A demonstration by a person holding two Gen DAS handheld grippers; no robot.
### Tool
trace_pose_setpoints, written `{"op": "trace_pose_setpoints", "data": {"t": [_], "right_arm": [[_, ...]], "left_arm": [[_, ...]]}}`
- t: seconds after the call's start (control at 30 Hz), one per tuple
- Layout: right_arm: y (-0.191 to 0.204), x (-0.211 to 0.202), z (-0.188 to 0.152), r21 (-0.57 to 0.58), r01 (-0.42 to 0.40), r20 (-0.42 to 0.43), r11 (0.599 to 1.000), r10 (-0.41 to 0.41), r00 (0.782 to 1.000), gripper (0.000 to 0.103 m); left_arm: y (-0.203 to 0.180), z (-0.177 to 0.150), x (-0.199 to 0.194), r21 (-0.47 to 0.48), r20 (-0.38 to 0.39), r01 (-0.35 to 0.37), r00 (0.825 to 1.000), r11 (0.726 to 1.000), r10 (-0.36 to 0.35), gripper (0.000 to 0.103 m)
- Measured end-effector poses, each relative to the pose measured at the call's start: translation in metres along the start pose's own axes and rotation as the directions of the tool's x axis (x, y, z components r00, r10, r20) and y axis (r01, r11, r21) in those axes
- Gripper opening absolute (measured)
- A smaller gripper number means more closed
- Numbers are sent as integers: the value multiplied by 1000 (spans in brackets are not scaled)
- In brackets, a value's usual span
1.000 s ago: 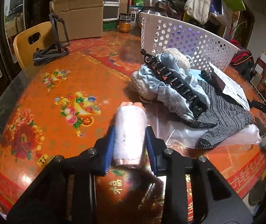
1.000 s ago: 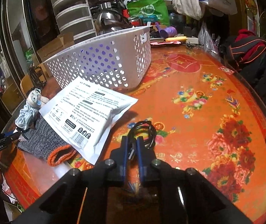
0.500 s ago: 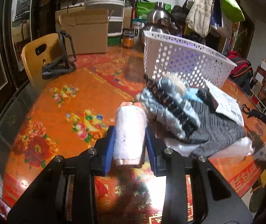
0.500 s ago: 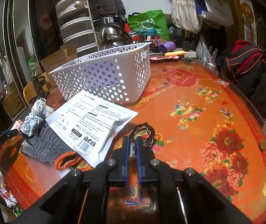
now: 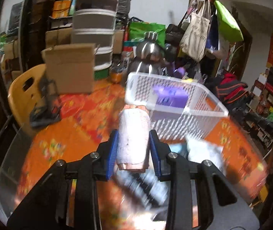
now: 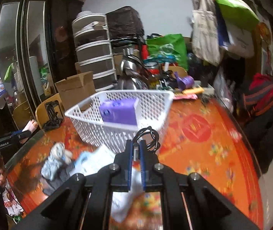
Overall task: Organize soft objects
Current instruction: 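Carry the white towel and black cable into the white basket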
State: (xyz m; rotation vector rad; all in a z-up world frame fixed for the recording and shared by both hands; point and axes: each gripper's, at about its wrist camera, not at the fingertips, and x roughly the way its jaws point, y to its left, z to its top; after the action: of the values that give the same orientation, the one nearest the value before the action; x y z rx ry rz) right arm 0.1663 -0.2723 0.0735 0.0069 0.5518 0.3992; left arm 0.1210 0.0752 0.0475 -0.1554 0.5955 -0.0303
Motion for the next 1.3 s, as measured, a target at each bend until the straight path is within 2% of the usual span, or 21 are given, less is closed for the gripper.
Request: {"op": "trace_pose_setpoints", "data": {"t": [0.17,0.27,0.4,0.5,0.6,0.8,0.93,1.13,1.17,1.23,1.27,1.3], "right_arm": [[9,51,48,-35,5,-82,999,-8,997,6],[9,89,68,-39,25,-152,999,-31,988,5],[5,132,82,-58,65,-242,996,-77,967,5],[0,160,84,-72,92,-316,993,-110,942,6],[-1,175,85,-89,94,-349,992,-119,930,5],[7,193,78,-121,68,-409,990,-112,906,5],[9,203,71,-141,69,-428,988,-124,895,5],[13,203,70,-149,54,-421,987,-113,900,5],[14,203,71,-150,54,-422,987,-113,899,5],[13,201,72,-144,60,-415,988,-115,903,7],[12,198,73,-131,56,-406,990,-105,908,11],[11,195,74,-114,46,-397,992,-88,914,17]], "left_arm": [[-25,66,33,8,-33,39,999,999,-39,30],[-39,100,73,5,-101,44,994,999,-44,30],[-51,132,135,-21,-239,37,970,999,-40,30],[-58,139,175,-21,-333,-4,943,1000,-4,30],[-65,138,205,-4,-378,-28,926,1000,24,30],[-71,126,232,11,-430,-58,901,998,57,30],[-68,119,238,1,-441,-55,896,998,50,30],[-64,117,239,-6,-424,-58,904,998,50,31],[-63,118,238,-10,-418,-56,907,998,46,35],[-62,119,235,-10,-407,-51,913,999,43,51],[-62,121,233,-13,-398,-46,917,999,37,60],[-61,122,228,-17,-384,-41,923,999,32,65]]}}
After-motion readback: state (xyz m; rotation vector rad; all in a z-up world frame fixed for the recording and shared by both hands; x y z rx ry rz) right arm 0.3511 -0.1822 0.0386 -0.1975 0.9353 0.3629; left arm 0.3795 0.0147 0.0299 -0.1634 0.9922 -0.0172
